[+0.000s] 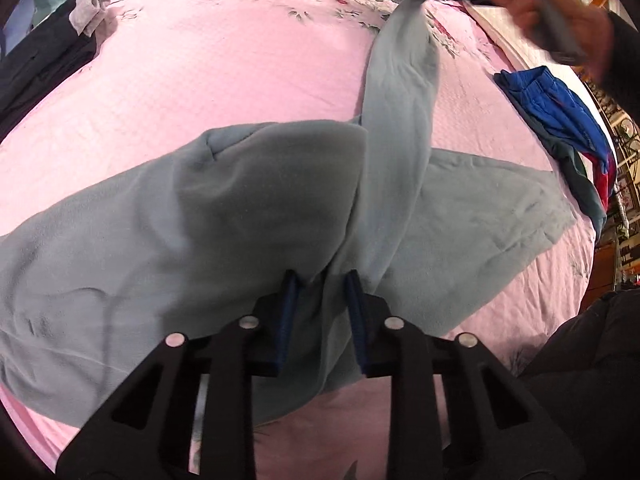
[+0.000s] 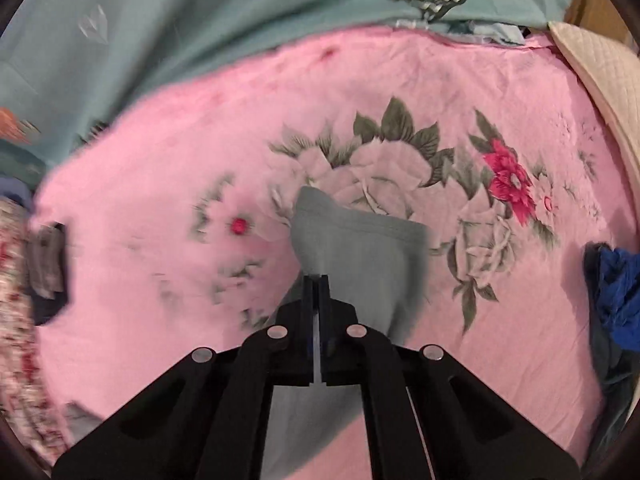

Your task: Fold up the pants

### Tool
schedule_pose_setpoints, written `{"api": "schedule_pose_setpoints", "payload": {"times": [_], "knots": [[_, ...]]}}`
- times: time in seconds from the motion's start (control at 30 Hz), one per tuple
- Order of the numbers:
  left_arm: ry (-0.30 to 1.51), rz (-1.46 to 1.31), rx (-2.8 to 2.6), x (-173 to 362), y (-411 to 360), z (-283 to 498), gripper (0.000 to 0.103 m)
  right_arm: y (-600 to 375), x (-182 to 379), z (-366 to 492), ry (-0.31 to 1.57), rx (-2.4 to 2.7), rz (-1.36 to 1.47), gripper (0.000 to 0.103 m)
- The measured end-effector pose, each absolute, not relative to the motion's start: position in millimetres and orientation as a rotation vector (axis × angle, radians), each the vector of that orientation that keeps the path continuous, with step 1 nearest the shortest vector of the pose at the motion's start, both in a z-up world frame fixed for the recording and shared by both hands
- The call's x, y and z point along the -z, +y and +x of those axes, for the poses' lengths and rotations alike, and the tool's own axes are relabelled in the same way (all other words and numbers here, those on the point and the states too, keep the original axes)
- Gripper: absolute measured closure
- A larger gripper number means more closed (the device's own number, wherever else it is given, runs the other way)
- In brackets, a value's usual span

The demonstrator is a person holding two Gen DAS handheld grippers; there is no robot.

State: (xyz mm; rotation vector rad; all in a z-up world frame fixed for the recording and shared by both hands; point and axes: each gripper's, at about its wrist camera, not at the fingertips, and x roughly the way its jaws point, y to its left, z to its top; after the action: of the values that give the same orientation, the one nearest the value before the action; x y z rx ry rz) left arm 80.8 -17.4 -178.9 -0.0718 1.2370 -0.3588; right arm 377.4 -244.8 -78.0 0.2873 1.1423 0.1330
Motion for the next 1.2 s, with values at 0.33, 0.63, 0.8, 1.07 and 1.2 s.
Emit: {"api": "schedule_pose_setpoints", "payload": {"times": [0.33, 0.63, 0.8, 1.07, 1.2], "knots": [[1.241, 0.102, 0.510, 163.8, -49.9, 58.7, 0.087, -421.0, -25.0, 168.4, 0.844, -0.240, 0.707, 0.101], [1.309, 0.258, 0.537, 177.8, -74.1, 46.1, 0.085, -501.9, 180.7, 19.2, 1.112, 0.131, 0.925, 0.103], [1.310, 0.298, 0.529, 178.2, -79.8, 44.0, 0.077, -504.8, 148.7, 10.8, 1.033, 0.091, 0.898, 0.097], [1.260, 0.304, 0.485, 164.6, -83.6, 37.4, 0.060, -483.9, 113.7, 84.2, 1.057, 0.038, 0.347, 0.081], [1.250, 0.247, 0.414, 158.2, -73.5, 44.7, 0.057, -469.8, 150.2, 121.7, 1.179, -0.032, 0.112, 0.066]]}}
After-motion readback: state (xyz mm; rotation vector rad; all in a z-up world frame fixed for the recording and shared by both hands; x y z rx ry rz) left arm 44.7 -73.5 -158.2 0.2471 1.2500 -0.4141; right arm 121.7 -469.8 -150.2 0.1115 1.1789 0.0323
